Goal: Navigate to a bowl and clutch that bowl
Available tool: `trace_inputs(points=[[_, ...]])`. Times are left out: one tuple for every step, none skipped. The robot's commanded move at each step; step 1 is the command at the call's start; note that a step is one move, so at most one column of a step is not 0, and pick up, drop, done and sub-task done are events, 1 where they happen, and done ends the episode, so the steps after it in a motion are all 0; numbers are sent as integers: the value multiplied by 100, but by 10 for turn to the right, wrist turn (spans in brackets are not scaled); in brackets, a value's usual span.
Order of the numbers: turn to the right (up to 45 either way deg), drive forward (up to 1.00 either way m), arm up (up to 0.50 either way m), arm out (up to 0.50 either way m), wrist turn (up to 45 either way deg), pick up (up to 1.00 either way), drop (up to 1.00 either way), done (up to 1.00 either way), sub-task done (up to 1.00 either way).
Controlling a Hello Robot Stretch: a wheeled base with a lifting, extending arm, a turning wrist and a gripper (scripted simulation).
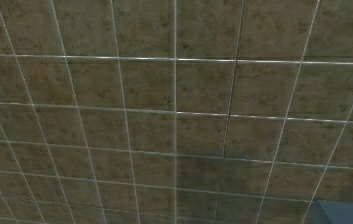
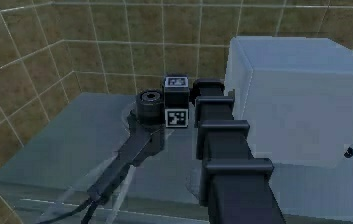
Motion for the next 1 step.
trace_inputs(points=[[0, 0, 0, 0, 450, 0, 0, 0, 0]])
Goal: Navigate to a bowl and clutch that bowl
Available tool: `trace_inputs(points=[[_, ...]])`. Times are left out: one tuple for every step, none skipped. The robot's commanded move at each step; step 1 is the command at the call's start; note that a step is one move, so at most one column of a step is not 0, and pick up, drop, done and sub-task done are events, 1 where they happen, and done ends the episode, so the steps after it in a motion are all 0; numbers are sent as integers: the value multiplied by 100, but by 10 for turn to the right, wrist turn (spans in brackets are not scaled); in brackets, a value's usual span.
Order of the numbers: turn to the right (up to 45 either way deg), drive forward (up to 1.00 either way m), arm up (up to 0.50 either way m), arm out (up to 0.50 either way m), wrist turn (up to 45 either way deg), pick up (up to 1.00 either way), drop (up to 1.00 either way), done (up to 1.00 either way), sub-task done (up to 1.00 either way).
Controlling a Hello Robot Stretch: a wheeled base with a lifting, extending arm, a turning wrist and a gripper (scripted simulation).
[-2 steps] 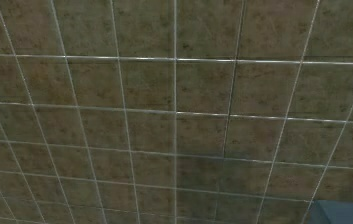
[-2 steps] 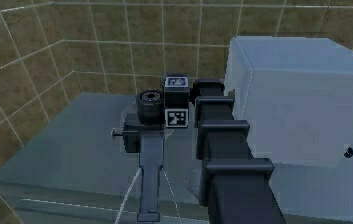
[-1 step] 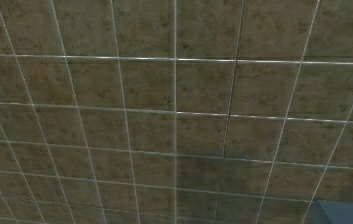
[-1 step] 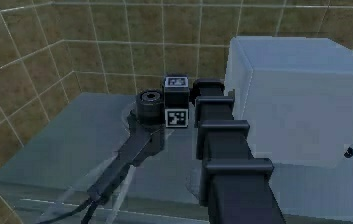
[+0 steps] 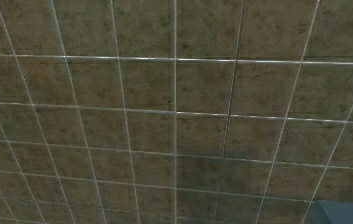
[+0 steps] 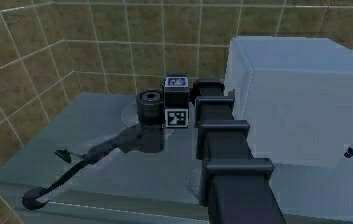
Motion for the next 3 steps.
trace_inputs(points=[[0, 0, 0, 0, 450, 0, 0, 0, 0], [0, 0, 0, 0, 360, 0, 0, 0, 0], [0, 0, -2, 0, 0, 0, 0, 0, 0]])
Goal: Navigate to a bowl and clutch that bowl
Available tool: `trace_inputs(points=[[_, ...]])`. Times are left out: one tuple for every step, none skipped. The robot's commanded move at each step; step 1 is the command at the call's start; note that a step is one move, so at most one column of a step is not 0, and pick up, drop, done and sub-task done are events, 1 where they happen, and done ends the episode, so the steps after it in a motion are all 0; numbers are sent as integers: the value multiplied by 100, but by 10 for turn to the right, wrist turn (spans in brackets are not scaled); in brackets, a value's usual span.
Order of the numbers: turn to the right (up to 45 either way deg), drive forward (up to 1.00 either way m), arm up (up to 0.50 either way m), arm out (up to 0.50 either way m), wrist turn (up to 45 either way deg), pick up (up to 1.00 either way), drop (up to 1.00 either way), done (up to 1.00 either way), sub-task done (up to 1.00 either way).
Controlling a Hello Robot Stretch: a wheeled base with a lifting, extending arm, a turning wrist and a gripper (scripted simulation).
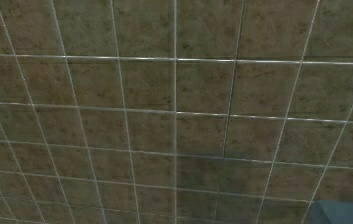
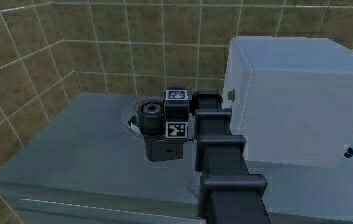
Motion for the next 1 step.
trace_inputs(points=[[0, 0, 0, 0, 0, 100, 0, 0, 0]])
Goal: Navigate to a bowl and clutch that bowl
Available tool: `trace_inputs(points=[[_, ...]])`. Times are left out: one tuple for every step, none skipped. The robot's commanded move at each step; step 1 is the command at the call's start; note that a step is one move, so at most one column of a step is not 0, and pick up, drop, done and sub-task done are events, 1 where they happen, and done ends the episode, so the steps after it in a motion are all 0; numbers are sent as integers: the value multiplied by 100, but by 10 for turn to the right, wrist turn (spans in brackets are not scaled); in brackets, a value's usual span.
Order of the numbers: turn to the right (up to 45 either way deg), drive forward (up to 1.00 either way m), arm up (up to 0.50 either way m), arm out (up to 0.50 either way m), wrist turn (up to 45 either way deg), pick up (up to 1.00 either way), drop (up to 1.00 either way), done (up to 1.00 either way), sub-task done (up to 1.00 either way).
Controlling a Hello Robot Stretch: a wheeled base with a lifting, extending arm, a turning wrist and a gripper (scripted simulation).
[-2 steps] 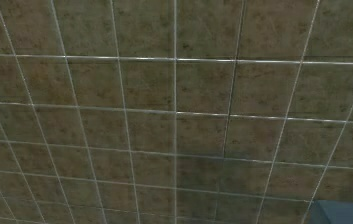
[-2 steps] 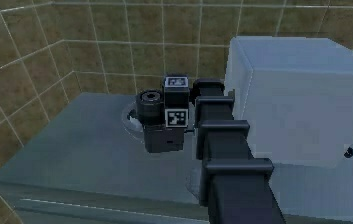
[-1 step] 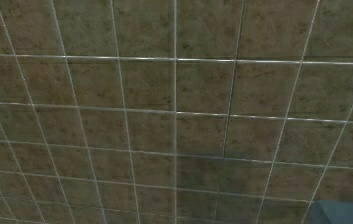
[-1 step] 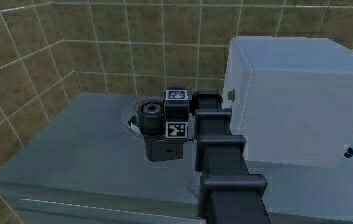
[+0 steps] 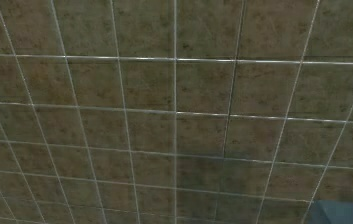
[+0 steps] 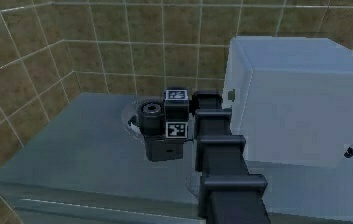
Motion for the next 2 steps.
trace_inputs(points=[[0, 0, 2, 0, 0, 0, 0, 0, 0], [0, 0, 0, 0, 0, 0, 0, 100, 0]])
